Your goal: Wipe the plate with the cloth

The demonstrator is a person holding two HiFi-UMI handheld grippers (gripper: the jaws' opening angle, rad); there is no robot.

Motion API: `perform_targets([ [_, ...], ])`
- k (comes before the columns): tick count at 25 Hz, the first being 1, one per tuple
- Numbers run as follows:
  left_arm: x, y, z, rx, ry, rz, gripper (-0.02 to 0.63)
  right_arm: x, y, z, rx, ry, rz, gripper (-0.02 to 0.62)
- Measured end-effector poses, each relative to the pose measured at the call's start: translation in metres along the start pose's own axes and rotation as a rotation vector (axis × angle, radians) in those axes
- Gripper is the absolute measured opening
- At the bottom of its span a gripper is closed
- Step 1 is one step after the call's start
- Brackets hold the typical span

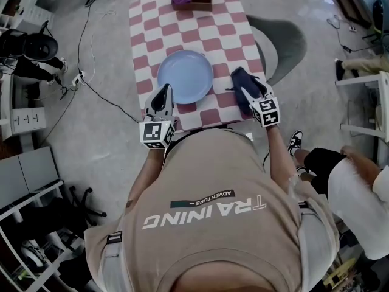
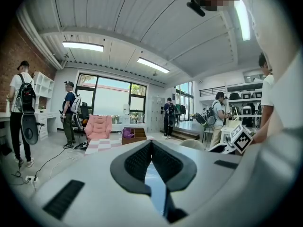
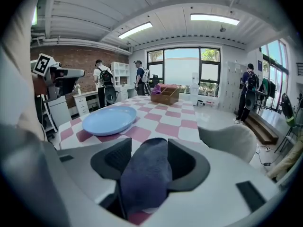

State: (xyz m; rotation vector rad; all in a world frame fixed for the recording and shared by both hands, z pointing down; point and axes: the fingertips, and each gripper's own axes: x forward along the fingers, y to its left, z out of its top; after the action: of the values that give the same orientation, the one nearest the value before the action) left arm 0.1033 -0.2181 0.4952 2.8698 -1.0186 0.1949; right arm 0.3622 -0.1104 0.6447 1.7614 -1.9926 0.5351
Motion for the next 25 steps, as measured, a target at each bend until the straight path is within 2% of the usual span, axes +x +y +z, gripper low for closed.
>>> perform_targets([
  [6,0.006,0.0,-0.002,0.003,0.0,-0.017,0.015,0.013,-0.007,-0.011,0.024,0.027,-0.012,0.254],
  [14,0.001,0.01,-0.002,-0.001,0.003,-0.005,0.015,0.034,-0.011,-0.062,0.061,0.202,-0.013,0.253],
  [21,-0.006,0.015,-0.012,-0.031,0.008,0.02,0.015,0.036,-0.011,-0.065,0.04,0.227,-0.016,0.244],
  [23,-0.008,0.016,-0.013,-0.04,0.005,0.026,0.015,0.035,-0.011,-0.065,0.039,0.243,-0.016,0.214],
  [25,-0.01,0.017,-0.014,-0.049,0.001,0.034,0.015,0.034,-0.013,-0.065,0.04,0.267,-0.018,0.148],
])
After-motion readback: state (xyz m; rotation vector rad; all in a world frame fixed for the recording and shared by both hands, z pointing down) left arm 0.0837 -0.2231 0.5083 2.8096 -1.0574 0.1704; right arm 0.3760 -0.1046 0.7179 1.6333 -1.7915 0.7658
